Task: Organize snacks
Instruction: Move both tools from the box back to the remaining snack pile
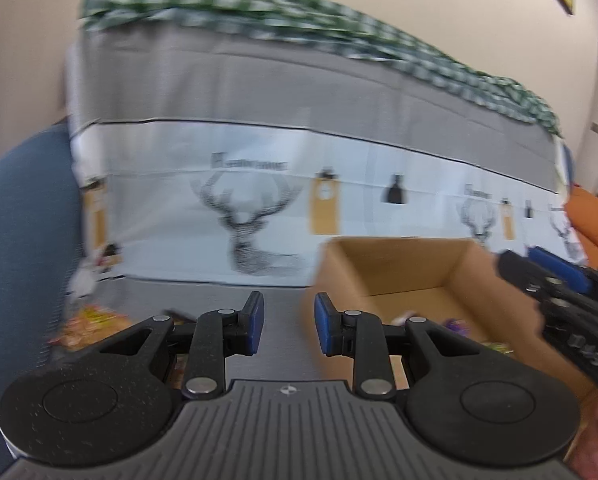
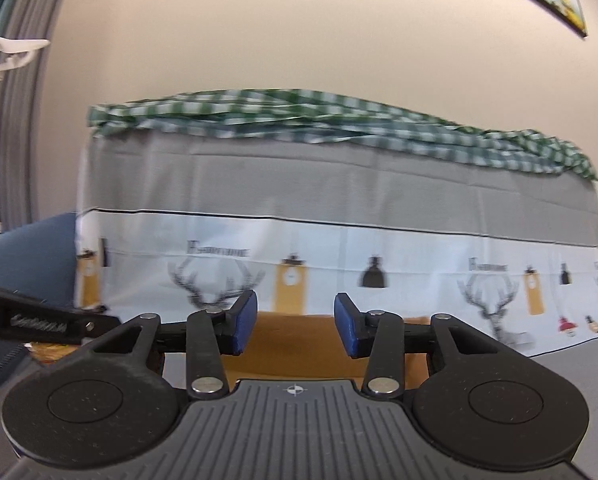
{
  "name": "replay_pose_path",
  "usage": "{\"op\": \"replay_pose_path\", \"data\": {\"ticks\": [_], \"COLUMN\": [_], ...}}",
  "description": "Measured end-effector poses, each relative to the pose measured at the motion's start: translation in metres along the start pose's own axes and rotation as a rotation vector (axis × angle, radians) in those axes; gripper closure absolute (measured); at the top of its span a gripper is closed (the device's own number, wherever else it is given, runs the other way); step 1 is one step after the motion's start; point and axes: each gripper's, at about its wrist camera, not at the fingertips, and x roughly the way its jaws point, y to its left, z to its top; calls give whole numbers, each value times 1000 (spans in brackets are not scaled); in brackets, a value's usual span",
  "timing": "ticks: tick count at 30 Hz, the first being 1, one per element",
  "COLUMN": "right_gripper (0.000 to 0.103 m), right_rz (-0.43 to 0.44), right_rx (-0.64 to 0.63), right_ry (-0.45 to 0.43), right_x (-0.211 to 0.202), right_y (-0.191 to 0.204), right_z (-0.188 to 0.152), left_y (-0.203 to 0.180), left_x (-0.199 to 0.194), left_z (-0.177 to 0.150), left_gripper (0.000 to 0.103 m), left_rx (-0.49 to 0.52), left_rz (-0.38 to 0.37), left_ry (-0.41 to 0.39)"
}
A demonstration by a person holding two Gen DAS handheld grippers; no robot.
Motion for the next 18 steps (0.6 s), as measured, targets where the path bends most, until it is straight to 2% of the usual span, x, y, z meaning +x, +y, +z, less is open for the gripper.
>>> {"op": "replay_pose_path", "data": {"ticks": [2,3,5,9,13,18], "right_gripper": [63,65,68,71,71,71], "right_rz": [33,53,89,159,205,245], "right_rx": [-7,-13,-33,-72,-90,-116], "right_ry": [8,13,21,34,49,76], "right_x": [-1,-2,-2,-1,-1,6], "right_y": [16,25,43,77,103,128], "right_z": [-4,-6,-10,-17,-25,-38], "left_y": [23,32,49,81,93,103], "left_x": [3,6,5,9,17,25], "left_z": [-12,-14,-13,-13,-11,-11], "left_gripper": [73,73,73,73,73,73], "left_rx": [-14,-11,-40,-158,-214,-270], "left_rz": [50,108,176,219,256,253], "left_ry": [50,88,91,126,163,205]}}
